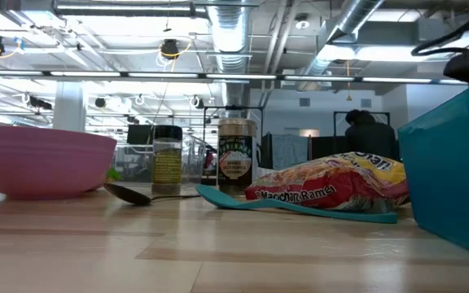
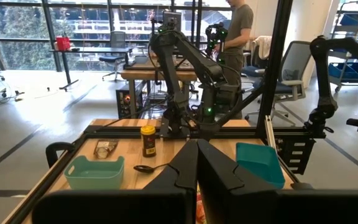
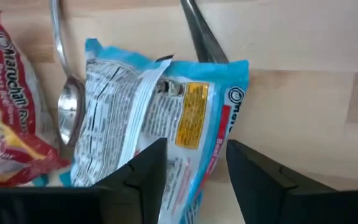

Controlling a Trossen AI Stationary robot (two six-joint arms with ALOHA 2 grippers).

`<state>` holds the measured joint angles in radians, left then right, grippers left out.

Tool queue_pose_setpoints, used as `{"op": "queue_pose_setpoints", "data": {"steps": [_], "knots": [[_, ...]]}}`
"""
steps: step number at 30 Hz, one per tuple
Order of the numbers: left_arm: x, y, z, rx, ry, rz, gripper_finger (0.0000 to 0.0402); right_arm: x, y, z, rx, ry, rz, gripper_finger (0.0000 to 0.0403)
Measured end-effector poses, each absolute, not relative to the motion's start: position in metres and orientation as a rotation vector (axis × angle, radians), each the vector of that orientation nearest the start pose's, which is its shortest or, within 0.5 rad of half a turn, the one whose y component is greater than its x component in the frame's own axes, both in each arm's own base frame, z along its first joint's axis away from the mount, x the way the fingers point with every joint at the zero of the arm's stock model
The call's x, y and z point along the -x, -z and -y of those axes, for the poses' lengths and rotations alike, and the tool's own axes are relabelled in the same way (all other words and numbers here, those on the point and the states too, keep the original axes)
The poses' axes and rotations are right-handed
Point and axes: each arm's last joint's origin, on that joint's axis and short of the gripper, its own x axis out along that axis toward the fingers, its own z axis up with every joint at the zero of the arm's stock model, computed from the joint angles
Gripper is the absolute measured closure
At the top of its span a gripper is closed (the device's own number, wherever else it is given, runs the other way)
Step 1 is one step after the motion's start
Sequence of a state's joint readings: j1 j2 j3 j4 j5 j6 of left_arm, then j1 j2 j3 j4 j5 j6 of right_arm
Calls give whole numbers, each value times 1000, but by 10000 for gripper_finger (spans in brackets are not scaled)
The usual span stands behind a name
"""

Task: Pick & Place Food Item
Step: Put the blue noodle pack into the transparent bin

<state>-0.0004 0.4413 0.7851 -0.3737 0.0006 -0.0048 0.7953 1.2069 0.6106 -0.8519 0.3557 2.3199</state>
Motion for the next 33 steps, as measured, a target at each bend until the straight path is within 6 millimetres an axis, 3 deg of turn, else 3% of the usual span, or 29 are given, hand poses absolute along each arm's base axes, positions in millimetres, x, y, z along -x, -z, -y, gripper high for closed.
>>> {"op": "queue_pose_setpoints", "data": {"steps": [13,23,33], "knots": [[-88,-353,0,5,1,-29,402,-149,-152,-138,-1295,932,-786,248],[-88,-352,0,5,1,-29,402,-151,-153,-136,-1280,925,-721,250],[-88,-352,0,5,1,-29,402,-141,-159,-134,-1263,927,-802,293]]}}
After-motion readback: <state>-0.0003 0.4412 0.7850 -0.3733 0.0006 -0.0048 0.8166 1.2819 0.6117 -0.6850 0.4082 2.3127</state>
